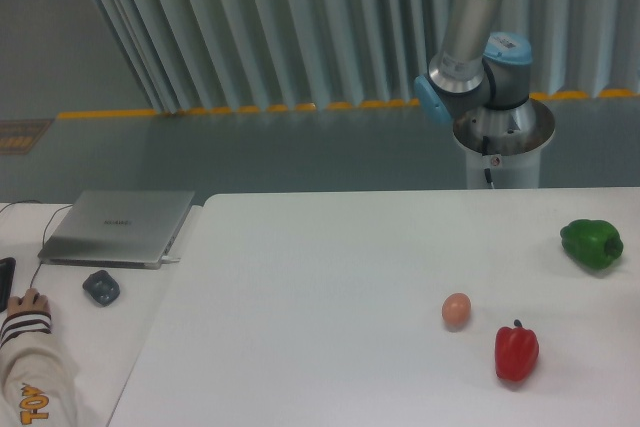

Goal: Place the triangular bread on the table

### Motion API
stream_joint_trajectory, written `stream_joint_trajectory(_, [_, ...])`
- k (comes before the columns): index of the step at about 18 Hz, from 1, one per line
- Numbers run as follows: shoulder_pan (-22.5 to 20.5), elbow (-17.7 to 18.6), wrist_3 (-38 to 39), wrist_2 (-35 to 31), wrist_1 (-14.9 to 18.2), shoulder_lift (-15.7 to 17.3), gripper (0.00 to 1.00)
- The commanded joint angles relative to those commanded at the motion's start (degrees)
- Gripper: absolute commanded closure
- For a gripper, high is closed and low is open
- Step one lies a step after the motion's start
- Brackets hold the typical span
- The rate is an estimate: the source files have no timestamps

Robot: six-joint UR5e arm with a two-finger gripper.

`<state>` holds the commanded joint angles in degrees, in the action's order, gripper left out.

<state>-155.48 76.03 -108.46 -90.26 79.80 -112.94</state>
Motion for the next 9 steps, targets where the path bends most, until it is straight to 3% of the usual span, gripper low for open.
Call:
stream_joint_trajectory(4, [0.3,0.9,0.1,-0.7,-0.1,0.8,0.00])
stream_joint_trajectory(6, [0.0,4.2,0.3,-0.5,-0.4,3.4,0.00])
stream_joint_trajectory(9, [-3.3,9.2,0.7,-0.7,-6.5,7.4,0.00])
